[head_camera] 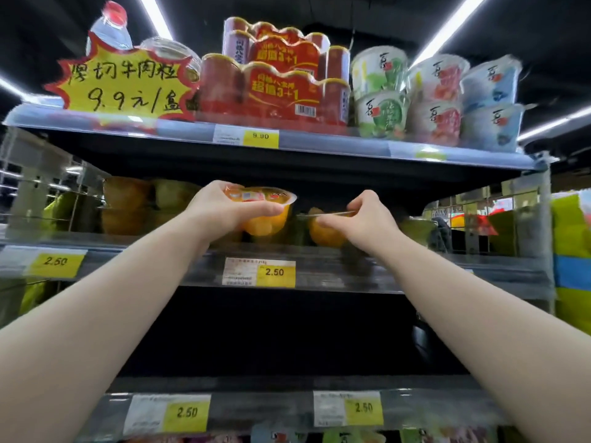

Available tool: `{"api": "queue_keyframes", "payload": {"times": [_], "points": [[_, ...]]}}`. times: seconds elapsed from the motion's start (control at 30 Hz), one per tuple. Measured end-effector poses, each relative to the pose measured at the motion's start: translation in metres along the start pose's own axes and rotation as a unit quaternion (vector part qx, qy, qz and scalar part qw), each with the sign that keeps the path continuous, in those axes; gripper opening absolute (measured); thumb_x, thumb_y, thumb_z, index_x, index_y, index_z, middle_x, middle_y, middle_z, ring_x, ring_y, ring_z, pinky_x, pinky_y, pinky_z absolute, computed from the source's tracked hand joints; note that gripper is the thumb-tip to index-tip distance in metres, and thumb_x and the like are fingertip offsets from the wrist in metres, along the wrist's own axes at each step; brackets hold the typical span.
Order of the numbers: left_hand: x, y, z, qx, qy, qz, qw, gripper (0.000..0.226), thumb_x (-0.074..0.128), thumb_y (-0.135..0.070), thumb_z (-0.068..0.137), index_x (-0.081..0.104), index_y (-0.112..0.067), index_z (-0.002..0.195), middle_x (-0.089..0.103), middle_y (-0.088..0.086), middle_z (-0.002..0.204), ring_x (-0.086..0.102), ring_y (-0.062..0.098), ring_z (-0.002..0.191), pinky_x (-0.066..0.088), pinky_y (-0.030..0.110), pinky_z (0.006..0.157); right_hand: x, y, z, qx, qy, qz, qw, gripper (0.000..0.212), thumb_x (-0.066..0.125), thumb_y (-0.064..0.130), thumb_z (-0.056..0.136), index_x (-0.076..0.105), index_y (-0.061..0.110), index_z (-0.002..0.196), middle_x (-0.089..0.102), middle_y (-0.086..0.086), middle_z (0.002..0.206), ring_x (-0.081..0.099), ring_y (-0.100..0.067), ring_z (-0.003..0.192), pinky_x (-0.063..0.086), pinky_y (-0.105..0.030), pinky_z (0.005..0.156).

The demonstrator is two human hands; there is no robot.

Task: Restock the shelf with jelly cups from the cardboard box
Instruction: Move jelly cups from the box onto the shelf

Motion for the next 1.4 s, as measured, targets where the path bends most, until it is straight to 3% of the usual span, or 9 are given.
{"api": "queue_keyframes", "payload": {"times": [0.23, 0.5, 0.63, 0.73, 0.87, 1.1, 1.17, 1.23, 1.4], "points": [[0.004, 0.01, 0.013, -0.037, 0.027, -0.024, 0.999, 0.127, 0.088, -0.068, 0.012, 0.055, -0.021, 0.125, 0.065, 0.002, 0.117, 0.064, 0.026, 0.105, 0.055, 0.042, 0.088, 0.022, -0.009, 0.023, 0.025, 0.07, -0.013, 0.997, 0.071, 0.074, 0.056, 0.074, 0.041, 0.014, 0.121, 0.051, -0.004, 0.11, 0.051, -0.02, 0.096, 0.044, -0.031, 0.075], [0.009, 0.008, 0.015, -0.031, 0.04, -0.056, 0.997, 0.122, 0.092, -0.062, 0.017, 0.056, -0.017, 0.125, 0.066, 0.005, 0.116, 0.067, 0.026, 0.102, 0.058, 0.04, 0.084, 0.036, -0.008, 0.03, 0.027, 0.115, -0.047, 0.992, 0.091, 0.068, 0.059, 0.078, 0.03, 0.008, 0.143, 0.047, -0.012, 0.138, 0.05, -0.03, 0.121, 0.044, -0.036, 0.093], [0.016, -0.001, 0.011, -0.028, 0.065, -0.1, 0.992, 0.116, 0.09, -0.064, 0.021, 0.06, -0.013, 0.121, 0.071, 0.006, 0.11, 0.069, 0.022, 0.099, 0.058, 0.037, 0.084, 0.01, -0.004, 0.023, -0.043, 0.065, -0.036, 0.996, 0.08, 0.069, 0.058, 0.077, 0.041, 0.013, 0.138, 0.051, -0.005, 0.135, 0.05, -0.023, 0.121, 0.044, -0.032, 0.093], [0.035, -0.019, 0.002, -0.01, 0.113, -0.123, 0.986, 0.092, 0.088, -0.061, 0.03, 0.067, -0.017, 0.108, 0.074, 0.004, 0.102, 0.07, 0.017, 0.098, 0.057, 0.035, 0.084, 0.0, 0.011, 0.012, -0.111, 0.076, 0.101, 0.986, 0.062, 0.075, 0.05, 0.074, 0.057, 0.021, 0.126, 0.061, 0.007, 0.12, 0.057, -0.009, 0.112, 0.047, -0.025, 0.094], [0.057, -0.039, -0.003, 0.001, 0.135, -0.124, 0.983, 0.072, 0.081, -0.052, 0.043, 0.067, -0.018, 0.105, 0.073, 0.004, 0.105, 0.069, 0.018, 0.098, 0.057, 0.034, 0.083, 0.013, 0.02, 0.002, -0.121, 0.145, 0.143, 0.972, 0.062, 0.079, 0.047, 0.07, 0.06, 0.022, 0.124, 0.067, 0.01, 0.111, 0.063, -0.005, 0.102, 0.054, -0.027, 0.09], [0.072, -0.044, -0.001, 0.03, 0.169, -0.179, 0.969, 0.066, 0.071, -0.05, 0.066, 0.059, -0.013, 0.119, 0.071, 0.003, 0.111, 0.066, 0.015, 0.106, 0.052, 0.031, 0.093, 0.0, 0.003, 0.012, -0.083, 0.033, 0.178, 0.98, 0.057, 0.08, 0.048, 0.069, 0.063, 0.019, 0.115, 0.067, 0.01, 0.103, 0.063, -0.006, 0.095, 0.052, -0.019, 0.075], [0.061, -0.023, 0.01, 0.024, 0.09, -0.12, 0.988, 0.055, 0.066, -0.045, 0.083, 0.054, -0.016, 0.129, 0.065, 0.002, 0.122, 0.062, 0.015, 0.109, 0.05, 0.033, 0.096, 0.0, -0.004, 0.02, -0.053, 0.002, 0.186, 0.981, 0.062, 0.08, 0.048, 0.07, 0.061, 0.016, 0.119, 0.066, 0.006, 0.107, 0.061, -0.01, 0.098, 0.051, -0.022, 0.076], [0.051, -0.01, 0.016, 0.041, 0.022, -0.027, 0.999, 0.024, 0.058, -0.023, 0.094, 0.059, -0.026, 0.118, 0.064, 0.003, 0.122, 0.061, 0.017, 0.107, 0.049, 0.04, 0.098, 0.002, -0.009, 0.027, -0.028, -0.017, 0.171, 0.985, 0.067, 0.079, 0.051, 0.07, 0.059, 0.013, 0.122, 0.064, 0.002, 0.112, 0.06, -0.014, 0.101, 0.051, -0.028, 0.083], [0.059, -0.013, 0.013, 0.085, 0.017, 0.104, 0.991, 0.039, 0.047, -0.002, 0.092, 0.069, -0.034, 0.091, 0.067, -0.003, 0.113, 0.058, 0.013, 0.106, 0.045, 0.033, 0.101, 0.019, -0.014, 0.037, 0.007, 0.001, 0.117, 0.993, 0.075, 0.074, 0.054, 0.075, 0.052, 0.008, 0.13, 0.059, -0.004, 0.117, 0.053, -0.017, 0.098, 0.048, -0.032, 0.086]]}}
Point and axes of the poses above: each hand's wrist, its own z-axis towards the middle knuckle, its own x-axis out of the palm, y = z × x, the point moved 8 cm from there along z, towards the middle knuckle
